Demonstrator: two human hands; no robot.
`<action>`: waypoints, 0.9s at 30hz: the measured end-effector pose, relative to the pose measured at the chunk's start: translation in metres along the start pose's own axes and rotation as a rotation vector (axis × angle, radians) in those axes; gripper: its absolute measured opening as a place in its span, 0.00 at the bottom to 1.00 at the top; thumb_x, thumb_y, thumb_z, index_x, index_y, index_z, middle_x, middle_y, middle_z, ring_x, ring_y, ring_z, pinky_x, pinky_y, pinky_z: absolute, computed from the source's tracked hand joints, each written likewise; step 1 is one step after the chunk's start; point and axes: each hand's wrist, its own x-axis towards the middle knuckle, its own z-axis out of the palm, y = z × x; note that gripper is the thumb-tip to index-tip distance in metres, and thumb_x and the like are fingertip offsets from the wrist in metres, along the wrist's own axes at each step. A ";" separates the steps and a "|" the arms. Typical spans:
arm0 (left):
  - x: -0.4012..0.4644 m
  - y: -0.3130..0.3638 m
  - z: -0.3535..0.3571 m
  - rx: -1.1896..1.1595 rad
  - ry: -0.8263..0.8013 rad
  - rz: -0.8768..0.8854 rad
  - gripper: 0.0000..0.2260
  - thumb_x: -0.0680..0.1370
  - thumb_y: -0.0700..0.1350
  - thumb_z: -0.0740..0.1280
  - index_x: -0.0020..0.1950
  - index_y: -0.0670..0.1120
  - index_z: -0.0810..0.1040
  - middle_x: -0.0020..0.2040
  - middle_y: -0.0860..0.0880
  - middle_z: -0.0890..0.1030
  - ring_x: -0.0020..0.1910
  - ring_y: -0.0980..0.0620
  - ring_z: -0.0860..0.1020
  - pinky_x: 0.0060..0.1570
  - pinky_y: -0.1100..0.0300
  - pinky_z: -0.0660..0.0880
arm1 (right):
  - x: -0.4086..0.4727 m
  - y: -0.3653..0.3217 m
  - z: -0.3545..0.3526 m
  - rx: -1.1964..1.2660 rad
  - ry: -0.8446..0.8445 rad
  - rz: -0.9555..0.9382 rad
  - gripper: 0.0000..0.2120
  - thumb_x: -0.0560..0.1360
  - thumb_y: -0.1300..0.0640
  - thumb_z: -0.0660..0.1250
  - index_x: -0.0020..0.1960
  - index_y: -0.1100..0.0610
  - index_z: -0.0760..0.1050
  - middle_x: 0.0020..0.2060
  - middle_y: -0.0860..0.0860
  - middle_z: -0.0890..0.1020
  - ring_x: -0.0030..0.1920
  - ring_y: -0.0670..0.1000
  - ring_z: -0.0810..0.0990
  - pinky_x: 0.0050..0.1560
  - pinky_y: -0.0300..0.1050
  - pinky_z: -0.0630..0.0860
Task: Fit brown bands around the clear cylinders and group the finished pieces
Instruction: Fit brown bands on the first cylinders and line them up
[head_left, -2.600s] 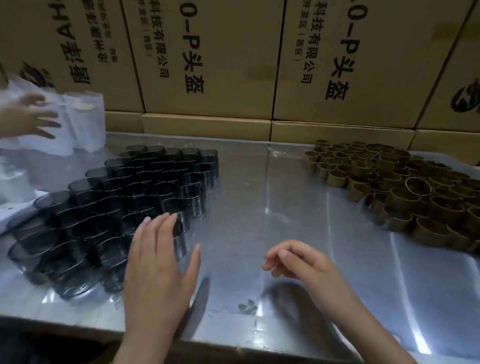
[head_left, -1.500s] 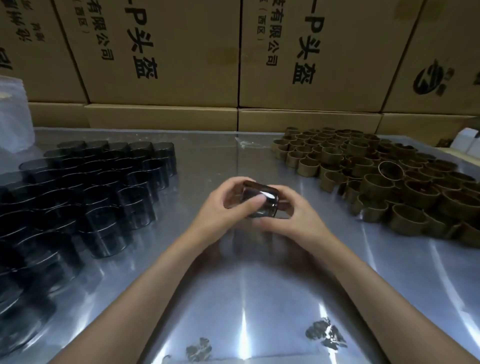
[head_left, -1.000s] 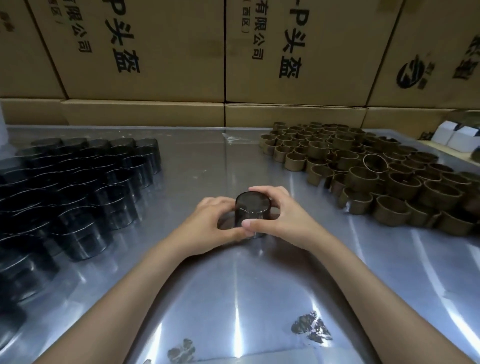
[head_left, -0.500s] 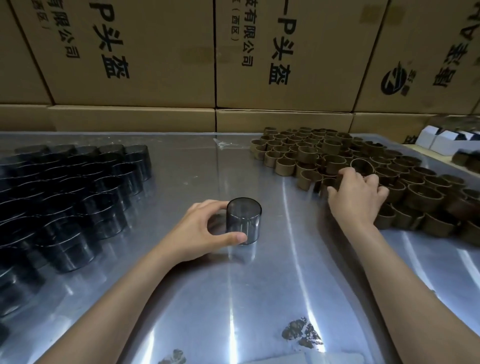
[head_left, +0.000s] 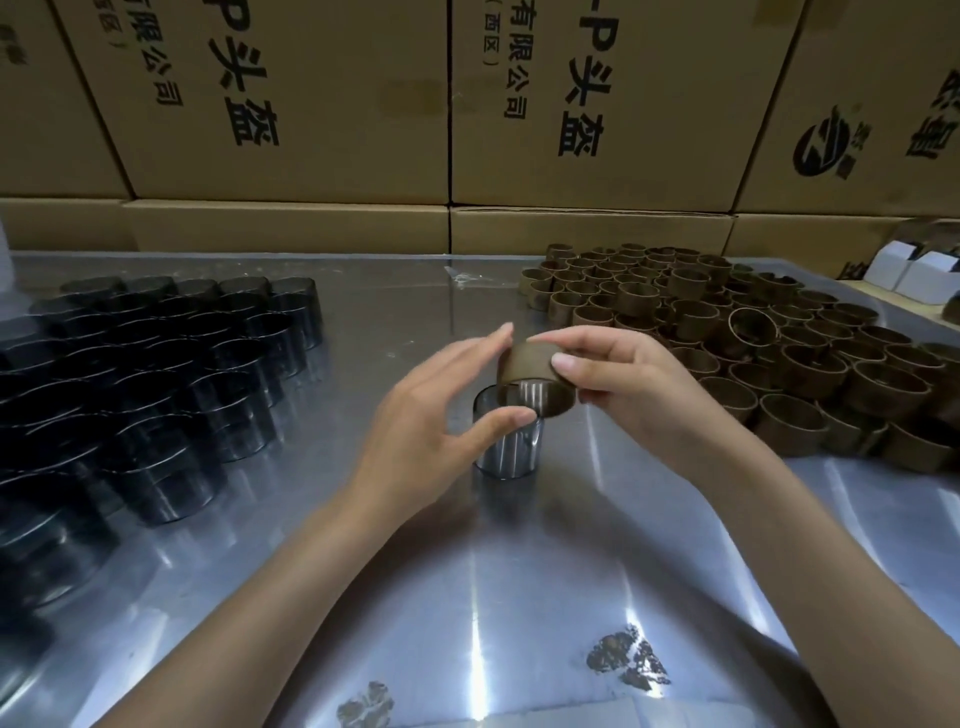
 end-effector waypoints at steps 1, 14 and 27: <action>0.000 0.002 0.000 0.006 0.015 0.018 0.27 0.74 0.56 0.67 0.70 0.46 0.72 0.61 0.52 0.78 0.60 0.57 0.76 0.61 0.68 0.69 | 0.001 0.002 0.001 0.049 -0.026 0.015 0.13 0.71 0.58 0.70 0.55 0.57 0.80 0.49 0.57 0.83 0.51 0.56 0.76 0.54 0.53 0.66; -0.003 0.009 0.011 -0.492 0.035 -0.497 0.17 0.67 0.60 0.67 0.48 0.50 0.79 0.47 0.56 0.83 0.55 0.56 0.79 0.60 0.58 0.72 | 0.003 0.032 0.041 -0.336 0.344 -0.193 0.13 0.82 0.55 0.55 0.58 0.49 0.78 0.45 0.38 0.78 0.55 0.49 0.73 0.56 0.39 0.67; -0.008 0.000 0.020 -0.582 -0.207 -0.506 0.13 0.81 0.49 0.57 0.65 0.51 0.70 0.58 0.58 0.76 0.55 0.73 0.74 0.52 0.77 0.68 | 0.006 0.054 0.050 -0.197 0.276 -0.013 0.15 0.81 0.42 0.52 0.61 0.46 0.71 0.51 0.39 0.79 0.57 0.42 0.76 0.63 0.47 0.71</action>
